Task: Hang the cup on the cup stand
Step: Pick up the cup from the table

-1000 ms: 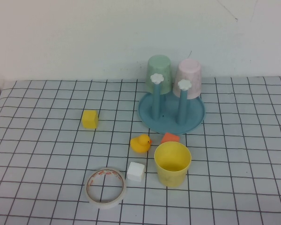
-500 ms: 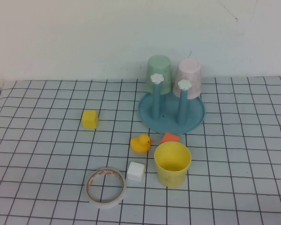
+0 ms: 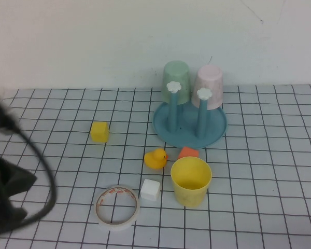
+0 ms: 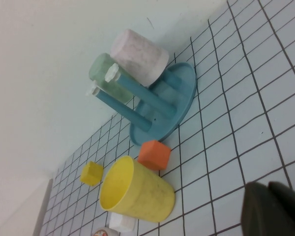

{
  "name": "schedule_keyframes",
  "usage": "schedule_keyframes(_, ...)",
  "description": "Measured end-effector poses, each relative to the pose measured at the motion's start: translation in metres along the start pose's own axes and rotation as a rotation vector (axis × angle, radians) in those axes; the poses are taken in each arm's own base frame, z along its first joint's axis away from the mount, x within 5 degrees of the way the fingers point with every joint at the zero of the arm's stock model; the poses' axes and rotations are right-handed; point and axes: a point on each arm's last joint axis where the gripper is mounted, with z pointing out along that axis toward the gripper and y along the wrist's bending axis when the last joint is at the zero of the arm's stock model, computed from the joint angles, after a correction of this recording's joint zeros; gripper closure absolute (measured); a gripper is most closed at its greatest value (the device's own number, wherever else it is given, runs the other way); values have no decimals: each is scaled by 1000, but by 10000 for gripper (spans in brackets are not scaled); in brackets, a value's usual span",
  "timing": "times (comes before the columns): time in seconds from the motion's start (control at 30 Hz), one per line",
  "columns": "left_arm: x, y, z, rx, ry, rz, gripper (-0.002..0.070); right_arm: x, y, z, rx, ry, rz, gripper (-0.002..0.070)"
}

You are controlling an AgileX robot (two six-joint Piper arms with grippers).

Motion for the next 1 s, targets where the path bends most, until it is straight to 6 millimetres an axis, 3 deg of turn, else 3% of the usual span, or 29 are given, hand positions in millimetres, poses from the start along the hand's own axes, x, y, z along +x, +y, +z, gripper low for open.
schedule_keyframes(0.33,-65,-2,50,74,199,79,677,0,0,0,0,0,-17,678)
schedule_keyframes(0.5,-97,-20,75,123,209,117,677,0,0,0,0,0,-23,678)
schedule_keyframes(0.77,-132,-53,130,132,291,207,672,0,0,0,0,0,-36,678)
schedule_keyframes(0.9,-144,-67,161,138,340,195,603,0,0,0,0,0,-39,678)
schedule_keyframes(1.0,-150,-72,185,139,382,145,477,0,0,0,0,2,-39,678)
